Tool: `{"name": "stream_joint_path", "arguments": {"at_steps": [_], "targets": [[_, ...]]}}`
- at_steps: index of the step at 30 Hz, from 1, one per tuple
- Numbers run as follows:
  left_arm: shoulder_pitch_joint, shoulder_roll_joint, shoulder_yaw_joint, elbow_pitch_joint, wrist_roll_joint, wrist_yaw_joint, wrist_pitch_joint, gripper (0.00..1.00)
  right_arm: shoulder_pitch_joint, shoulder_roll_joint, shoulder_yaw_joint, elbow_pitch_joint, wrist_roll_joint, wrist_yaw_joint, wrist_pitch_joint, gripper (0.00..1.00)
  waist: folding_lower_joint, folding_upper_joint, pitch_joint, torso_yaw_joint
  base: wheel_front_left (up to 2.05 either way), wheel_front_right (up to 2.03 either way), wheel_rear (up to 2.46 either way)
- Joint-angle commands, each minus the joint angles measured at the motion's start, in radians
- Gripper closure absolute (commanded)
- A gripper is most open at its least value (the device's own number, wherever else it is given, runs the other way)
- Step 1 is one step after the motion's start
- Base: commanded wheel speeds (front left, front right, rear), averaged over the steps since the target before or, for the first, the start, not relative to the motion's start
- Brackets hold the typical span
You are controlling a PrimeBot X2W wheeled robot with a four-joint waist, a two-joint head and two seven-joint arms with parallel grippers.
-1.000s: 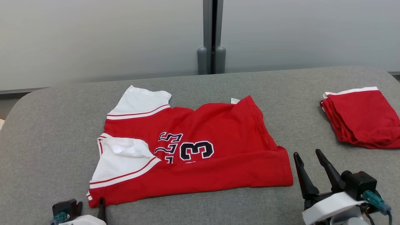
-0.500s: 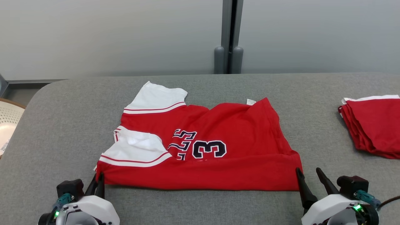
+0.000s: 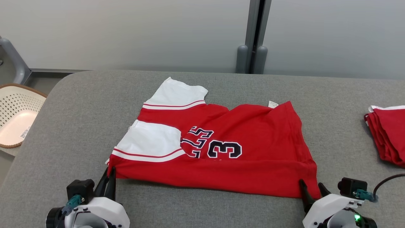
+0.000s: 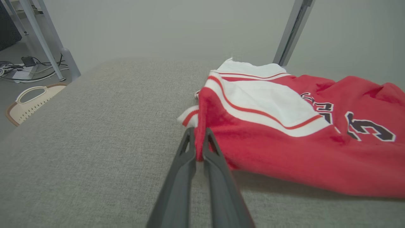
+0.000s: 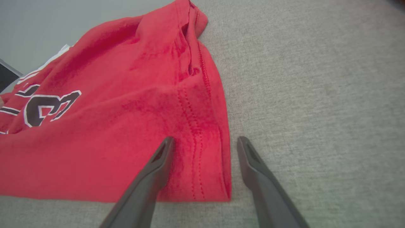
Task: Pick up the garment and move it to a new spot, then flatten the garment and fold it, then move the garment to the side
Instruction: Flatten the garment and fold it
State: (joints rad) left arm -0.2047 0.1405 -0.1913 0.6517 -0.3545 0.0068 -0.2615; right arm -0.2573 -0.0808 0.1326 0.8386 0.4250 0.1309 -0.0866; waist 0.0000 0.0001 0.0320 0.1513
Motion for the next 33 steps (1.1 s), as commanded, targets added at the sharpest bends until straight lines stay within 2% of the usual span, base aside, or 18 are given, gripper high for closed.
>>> {"name": "stream_joint_path", "arguments": {"at_steps": [1, 2, 3, 4, 11, 16, 25, 33], "targets": [[0.011, 0.004, 0.001, -0.005, 0.006, -0.001, -0.004, 1.00, -0.002, 0.012, 0.009, 0.027, 0.024, -0.001, 0.029, 0.00, 0.0000, -0.0001, 0.002, 0.002, 0.00, 0.00, 0.00], [0.011, 0.004, 0.000, -0.005, 0.008, -0.002, -0.004, 1.00, -0.007, 0.017, 0.019, 0.033, 0.033, -0.001, 0.033, 0.38, 0.0000, -0.0001, 0.003, 0.003, 0.00, 0.00, 0.00], [0.011, 0.004, -0.001, -0.003, 0.009, -0.002, -0.004, 1.00, -0.012, 0.020, 0.029, 0.036, 0.037, 0.000, 0.028, 0.87, 0.0000, -0.0001, 0.004, 0.003, 0.00, 0.00, 0.00], [0.011, 0.005, -0.001, -0.001, 0.010, -0.002, -0.004, 1.00, -0.016, 0.020, 0.038, 0.036, 0.038, 0.000, 0.019, 1.00, 0.0000, -0.0001, 0.003, 0.002, 0.00, 0.00, 0.00], [0.027, 0.009, -0.004, 0.019, 0.013, -0.003, -0.004, 1.00, -0.041, -0.027, 0.052, 0.036, 0.001, -0.001, -0.100, 1.00, 0.0000, -0.0001, -0.025, -0.013, 0.00, 0.00, 0.00], [0.033, 0.004, -0.027, 0.034, 0.026, -0.008, -0.004, 1.00, -0.034, -0.063, 0.055, 0.067, -0.049, -0.001, -0.126, 1.00, 0.0000, -0.0001, -0.047, -0.021, 0.00, 0.00, 0.00], [0.084, 0.016, -0.049, 0.020, 0.036, -0.005, -0.004, 1.00, 0.020, -0.081, 0.058, 0.051, -0.025, -0.001, -0.079, 1.00, 0.0000, -0.0001, -0.071, -0.028, 0.00, 0.00, 0.00], [0.194, 0.035, -0.076, -0.063, 0.034, -0.001, 0.031, 1.00, 0.120, -0.106, 0.057, -0.057, 0.019, -0.001, 0.015, 1.00, 0.0000, -0.0001, -0.081, -0.028, 0.00, 0.00, 0.00]]}}
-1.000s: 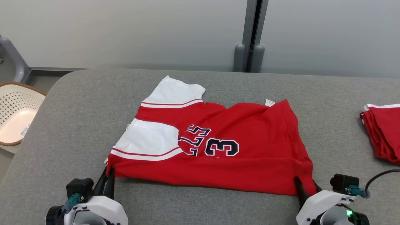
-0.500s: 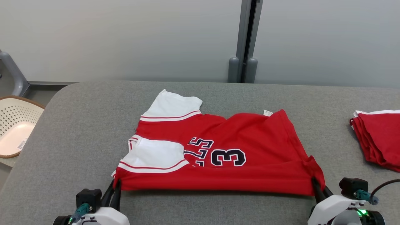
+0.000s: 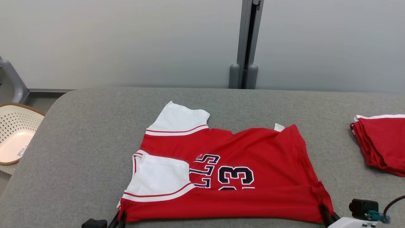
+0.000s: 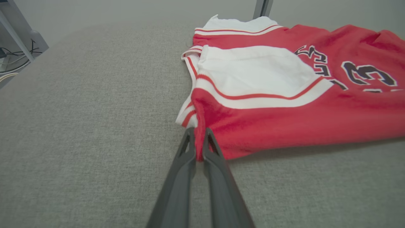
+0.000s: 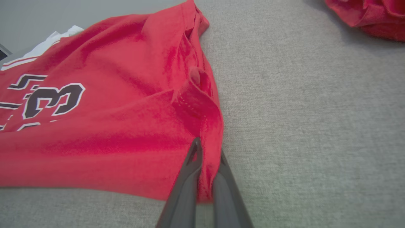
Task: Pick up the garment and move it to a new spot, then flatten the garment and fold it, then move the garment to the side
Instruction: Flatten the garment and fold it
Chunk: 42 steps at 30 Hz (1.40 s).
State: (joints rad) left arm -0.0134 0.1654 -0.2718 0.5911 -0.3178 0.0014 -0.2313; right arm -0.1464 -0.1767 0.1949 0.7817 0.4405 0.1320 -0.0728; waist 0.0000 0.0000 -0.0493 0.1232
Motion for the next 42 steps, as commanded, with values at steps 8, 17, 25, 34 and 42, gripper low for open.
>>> {"name": "stream_joint_path", "arguments": {"at_steps": [8, 17, 25, 34, 42], "targets": [[0.046, 0.024, 0.001, -0.077, -0.014, 0.028, 0.041, 1.00, 0.091, -0.009, -0.034, -0.150, 0.006, -0.002, 0.096, 1.00, 0.0000, 0.0000, -0.008, -0.009, 0.00, 0.00, 0.00], [0.073, 0.042, 0.000, -0.121, -0.018, 0.038, 0.049, 1.00, 0.175, -0.021, -0.065, -0.326, 0.007, -0.002, 0.211, 1.00, 0.0000, 0.0000, -0.018, -0.024, 0.00, 0.00, 0.00], [0.075, 0.040, -0.008, -0.128, -0.030, 0.046, 0.070, 0.00, 0.216, -0.013, -0.082, -0.431, 0.002, -0.002, 0.228, 0.00, 0.0000, 0.0000, -0.012, -0.030, 0.00, 0.00, 0.00], [-0.017, 0.039, 0.079, -0.229, -0.047, 0.054, -0.028, 0.00, 0.147, -0.019, -0.083, -0.485, -0.081, -0.002, 0.035, 0.00, 0.0000, 0.0000, 0.028, -0.047, 0.00, 0.00, 0.00], [-0.219, 0.070, 0.070, -0.170, -0.031, -0.010, 0.009, 0.00, -0.028, -0.053, -0.017, -0.459, -0.149, -0.002, -0.001, 0.00, 0.0000, 0.0000, 0.154, -0.102, 0.00, 0.00, 0.00]]}}
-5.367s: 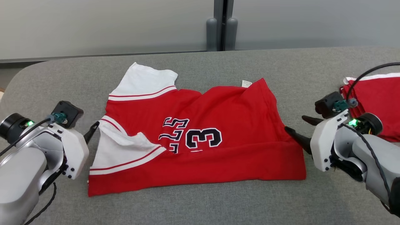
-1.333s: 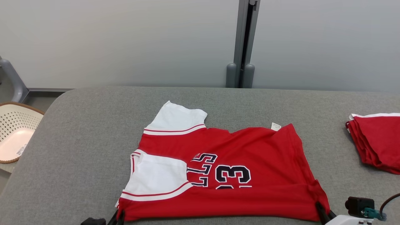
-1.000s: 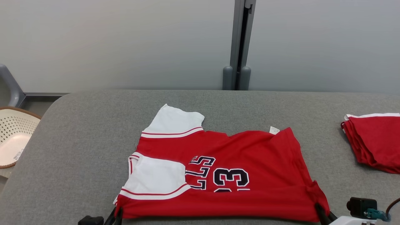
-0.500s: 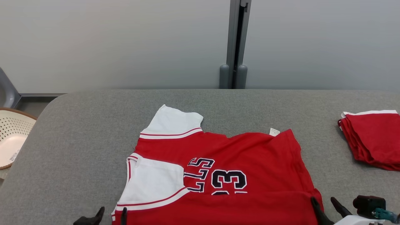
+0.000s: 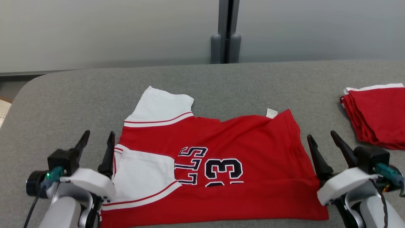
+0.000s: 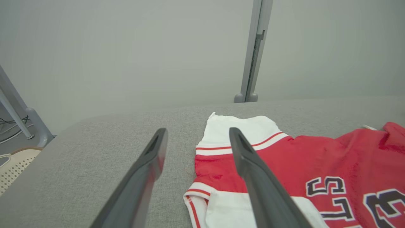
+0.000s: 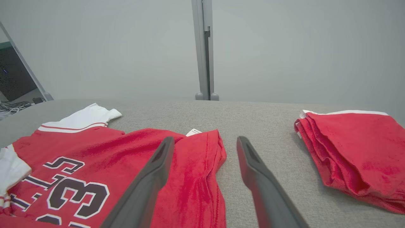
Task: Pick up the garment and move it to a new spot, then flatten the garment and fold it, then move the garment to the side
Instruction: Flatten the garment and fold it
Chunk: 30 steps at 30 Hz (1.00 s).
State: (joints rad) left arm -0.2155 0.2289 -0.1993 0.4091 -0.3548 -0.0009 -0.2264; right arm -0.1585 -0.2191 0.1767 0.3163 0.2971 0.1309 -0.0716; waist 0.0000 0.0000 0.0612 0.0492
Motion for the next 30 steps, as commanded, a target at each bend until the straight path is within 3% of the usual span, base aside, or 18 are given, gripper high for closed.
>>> {"name": "stream_joint_path", "arguments": {"at_steps": [1, 7, 10, 21, 30], "targets": [[-0.056, 0.017, -0.005, 0.033, 0.008, -0.017, 0.018, 0.00, -0.045, -0.013, 0.014, 0.010, -0.009, -0.001, 0.002, 0.00, 0.0000, 0.0000, 0.063, -0.039, 0.00, 0.00, 0.00], [-0.295, 0.076, -0.055, 0.145, -0.004, -0.105, 0.138, 0.00, -0.229, -0.036, 0.099, 0.040, -0.011, -0.001, 0.024, 0.00, 0.0000, 0.0000, 0.189, -0.102, 0.00, 0.00, 0.00], [-0.420, 0.122, -0.107, 0.193, -0.023, -0.127, 0.211, 0.00, -0.317, -0.040, 0.125, 0.043, 0.022, -0.001, 0.030, 0.00, 0.0000, 0.0000, 0.243, -0.131, 0.00, 0.00, 0.00], [-0.727, 0.310, -0.412, 0.235, -0.263, -0.129, 0.444, 0.00, -0.514, -0.071, 0.243, 0.058, 0.075, -0.001, 0.018, 0.00, 0.0000, 0.0000, 0.381, -0.207, 0.00, 0.00, 0.00], [-0.848, 0.362, -0.545, 0.332, -0.367, -0.130, 0.480, 0.00, -0.562, -0.064, 0.281, 0.093, 0.102, -0.001, -0.019, 0.00, 0.0000, 0.0000, 0.422, -0.239, 0.00, 0.00, 0.00]]}}
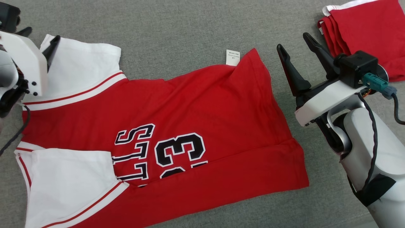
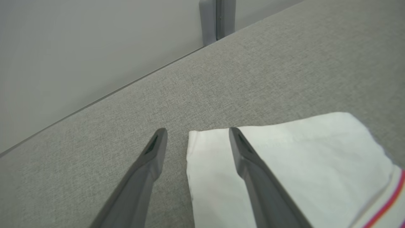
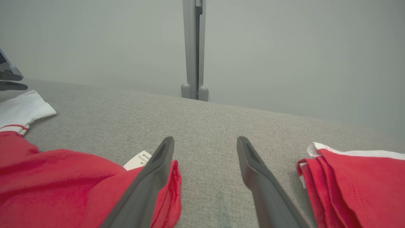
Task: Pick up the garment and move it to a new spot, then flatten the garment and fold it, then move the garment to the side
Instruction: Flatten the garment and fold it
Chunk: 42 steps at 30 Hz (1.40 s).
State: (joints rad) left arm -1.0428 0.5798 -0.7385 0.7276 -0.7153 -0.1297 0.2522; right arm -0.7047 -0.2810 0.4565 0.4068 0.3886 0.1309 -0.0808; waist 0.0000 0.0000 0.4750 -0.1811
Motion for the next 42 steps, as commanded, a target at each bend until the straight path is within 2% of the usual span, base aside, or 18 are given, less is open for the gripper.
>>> {"name": "stream_joint_path", "arguments": {"at_steps": [1, 15, 16, 17, 18, 19, 24, 25, 30, 37, 42], "targets": [[-0.032, 0.012, -0.014, 0.031, -0.012, -0.001, 0.006, 0.00, -0.019, -0.001, 0.005, 0.005, 0.010, -0.001, -0.012, 0.00, 0.0000, 0.0000, 0.012, -0.013, 0.00, 0.00, 0.00], [-0.074, 0.004, -0.122, 0.169, -0.119, -0.001, 0.110, 0.00, -0.033, -0.004, 0.014, 0.027, 0.022, -0.001, -0.039, 0.00, 0.0000, 0.0000, 0.033, -0.035, 0.00, 0.00, 0.00], [-0.069, -0.002, -0.115, 0.177, -0.144, -0.001, 0.118, 0.09, -0.034, -0.006, 0.011, 0.028, 0.022, -0.001, -0.039, 0.00, 0.0000, 0.0000, 0.034, -0.033, 0.00, 0.00, 0.00], [-0.066, -0.008, -0.111, 0.182, -0.163, -0.001, 0.120, 0.57, -0.034, -0.007, 0.010, 0.029, 0.023, -0.001, -0.039, 0.00, 0.0000, 0.0000, 0.034, -0.032, 0.00, 0.00, 0.00], [-0.065, -0.011, -0.112, 0.182, -0.177, -0.001, 0.117, 0.97, -0.034, -0.009, 0.008, 0.030, 0.023, -0.001, -0.038, 0.00, 0.0000, 0.0000, 0.033, -0.030, 0.00, 0.00, 0.00], [-0.065, -0.012, -0.115, 0.183, -0.190, -0.001, 0.113, 1.00, -0.033, -0.013, 0.006, 0.031, 0.021, -0.001, -0.035, 0.00, 0.0000, 0.0000, 0.032, -0.026, 0.00, 0.00, 0.00], [-0.061, -0.031, -0.137, 0.157, -0.229, -0.001, 0.048, 1.00, -0.024, -0.036, 0.000, 0.049, 0.037, -0.001, -0.010, 0.00, 0.0000, 0.0000, 0.003, 0.024, 0.00, 0.00, 0.00], [-0.057, -0.043, -0.139, 0.144, -0.245, -0.001, -0.005, 1.00, -0.016, -0.045, -0.003, 0.063, 0.064, -0.001, 0.016, 0.00, 0.0000, 0.0000, -0.022, 0.051, 0.00, 0.00, 0.00], [-0.018, -0.068, -0.143, 0.101, -0.303, -0.001, -0.113, 1.00, -0.017, -0.060, 0.010, 0.094, 0.168, -0.001, 0.106, 0.00, 0.0000, 0.0000, -0.079, 0.122, 0.00, 0.00, 0.00], [0.030, -0.072, -0.173, 0.026, -0.367, -0.001, -0.192, 1.00, -0.040, -0.117, 0.090, 0.139, 0.311, -0.001, 0.211, 0.00, 0.0000, 0.0000, -0.127, 0.207, 0.00, 0.00, 0.00], [0.045, -0.079, -0.184, -0.021, -0.406, -0.001, -0.216, 1.00, -0.085, -0.148, 0.148, 0.197, 0.364, -0.001, 0.273, 0.00, 0.0000, 0.0000, -0.119, 0.247, 0.00, 0.00, 0.00]]}}
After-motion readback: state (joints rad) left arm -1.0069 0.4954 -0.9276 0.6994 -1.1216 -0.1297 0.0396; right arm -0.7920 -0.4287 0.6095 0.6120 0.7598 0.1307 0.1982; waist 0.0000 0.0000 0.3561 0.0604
